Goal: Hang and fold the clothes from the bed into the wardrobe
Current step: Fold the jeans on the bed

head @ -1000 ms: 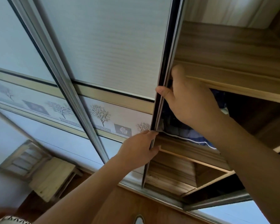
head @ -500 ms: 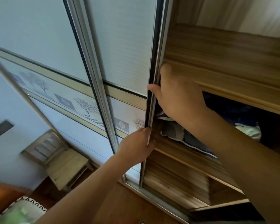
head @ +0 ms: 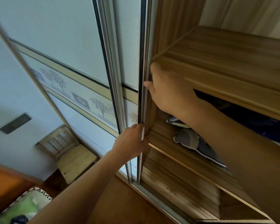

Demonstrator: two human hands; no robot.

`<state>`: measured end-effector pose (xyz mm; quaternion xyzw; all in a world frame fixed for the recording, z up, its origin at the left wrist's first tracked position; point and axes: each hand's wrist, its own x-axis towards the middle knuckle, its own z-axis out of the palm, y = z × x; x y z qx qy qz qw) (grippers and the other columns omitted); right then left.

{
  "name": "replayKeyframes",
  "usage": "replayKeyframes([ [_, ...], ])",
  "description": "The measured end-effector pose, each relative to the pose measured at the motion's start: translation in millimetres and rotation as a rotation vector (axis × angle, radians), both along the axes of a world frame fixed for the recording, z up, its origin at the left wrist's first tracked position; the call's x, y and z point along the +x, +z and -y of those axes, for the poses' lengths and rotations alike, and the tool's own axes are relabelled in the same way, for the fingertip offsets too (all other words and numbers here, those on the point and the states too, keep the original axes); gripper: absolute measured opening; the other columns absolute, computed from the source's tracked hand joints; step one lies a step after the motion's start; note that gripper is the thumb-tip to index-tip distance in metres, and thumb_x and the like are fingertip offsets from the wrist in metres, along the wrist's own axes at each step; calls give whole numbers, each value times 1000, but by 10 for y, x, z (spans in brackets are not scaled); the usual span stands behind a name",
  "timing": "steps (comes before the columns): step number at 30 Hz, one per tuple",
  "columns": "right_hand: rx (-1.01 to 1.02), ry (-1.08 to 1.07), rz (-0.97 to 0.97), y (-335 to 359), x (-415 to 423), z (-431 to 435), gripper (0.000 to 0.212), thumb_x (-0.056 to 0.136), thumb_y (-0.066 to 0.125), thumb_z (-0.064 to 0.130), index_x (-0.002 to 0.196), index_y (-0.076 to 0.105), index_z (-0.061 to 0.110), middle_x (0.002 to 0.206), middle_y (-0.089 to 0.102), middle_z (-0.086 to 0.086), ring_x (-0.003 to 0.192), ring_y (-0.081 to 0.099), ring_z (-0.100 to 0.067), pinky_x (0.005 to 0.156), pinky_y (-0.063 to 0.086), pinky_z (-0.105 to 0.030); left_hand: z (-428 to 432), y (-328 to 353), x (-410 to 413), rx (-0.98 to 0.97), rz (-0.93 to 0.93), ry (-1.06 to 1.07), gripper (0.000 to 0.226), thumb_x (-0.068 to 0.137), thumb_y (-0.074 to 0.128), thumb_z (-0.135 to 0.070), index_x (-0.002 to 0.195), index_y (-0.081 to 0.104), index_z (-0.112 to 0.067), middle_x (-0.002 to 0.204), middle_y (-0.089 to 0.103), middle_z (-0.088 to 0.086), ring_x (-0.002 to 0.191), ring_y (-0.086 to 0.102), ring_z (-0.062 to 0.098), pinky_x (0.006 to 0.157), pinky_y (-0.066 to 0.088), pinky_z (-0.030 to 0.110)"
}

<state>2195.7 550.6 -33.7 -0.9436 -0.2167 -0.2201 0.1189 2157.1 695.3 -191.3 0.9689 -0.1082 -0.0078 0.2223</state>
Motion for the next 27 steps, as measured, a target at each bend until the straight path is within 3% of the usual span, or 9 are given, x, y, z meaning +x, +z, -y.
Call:
replayKeyframes([
  [3, -36, 46, -11, -58, 47, -65, 24, 103, 55, 33, 114, 52, 11, 65, 44, 6, 50, 41, -7, 43, 30, -26, -85, -10, 6, 33, -20, 23, 66, 95, 55, -44, 152, 30, -23, 134, 60, 2, 116, 63, 26, 91, 56, 40],
  [6, 5, 112, -160, -94, 50, -80, 41, 104, 51, 31, 142, 42, 16, 92, 68, -7, 75, 66, -23, 66, 57, -41, -174, 4, -14, 51, -11, 46, 73, 95, 55, -47, 156, 22, -24, 135, 59, 3, 119, 62, 26, 92, 57, 43],
  [10, 42, 141, -282, -162, -15, -86, 55, 106, 47, 32, 156, 25, 27, 104, 70, -8, 82, 67, -22, 73, 58, -42, -251, 33, -109, 64, -24, 76, 69, 97, 53, -47, 157, 25, -26, 140, 56, 3, 120, 61, 24, 92, 57, 44],
  [14, 40, 146, -434, -378, -119, -13, 45, 105, 47, 37, 149, 40, 27, 111, 68, -5, 92, 65, -21, 79, 55, -39, -322, 73, -292, 80, -62, 110, 59, 99, 50, -48, 153, 35, -29, 139, 56, -1, 118, 61, 22, 94, 55, 44],
  [17, 24, 204, -554, -584, -210, 64, 36, 104, 49, 38, 137, 51, 24, 108, 66, 1, 86, 60, -14, 74, 50, -34, -389, 77, -484, 92, -80, 165, 55, 99, 49, -51, 149, 39, -29, 135, 58, -3, 117, 61, 21, 92, 54, 40],
  [22, -155, 266, -626, -920, -398, 160, 36, 101, 51, 43, 129, 55, 21, 105, 68, -5, 95, 64, -26, 84, 55, -43, -448, 15, -923, 98, -130, 319, 58, 99, 47, -56, 150, 40, -30, 137, 57, -3, 118, 60, 20, 94, 53, 38],
  [27, -325, 424, -576, -1194, -639, 131, 37, 100, 53, 44, 128, 58, 21, 110, 68, -8, 91, 62, -25, 73, 51, -34, -434, -79, -1602, 47, -197, 525, 51, 97, 54, -48, 140, 52, -22, 131, 62, 3, 117, 60, 24, 95, 51, 41],
])
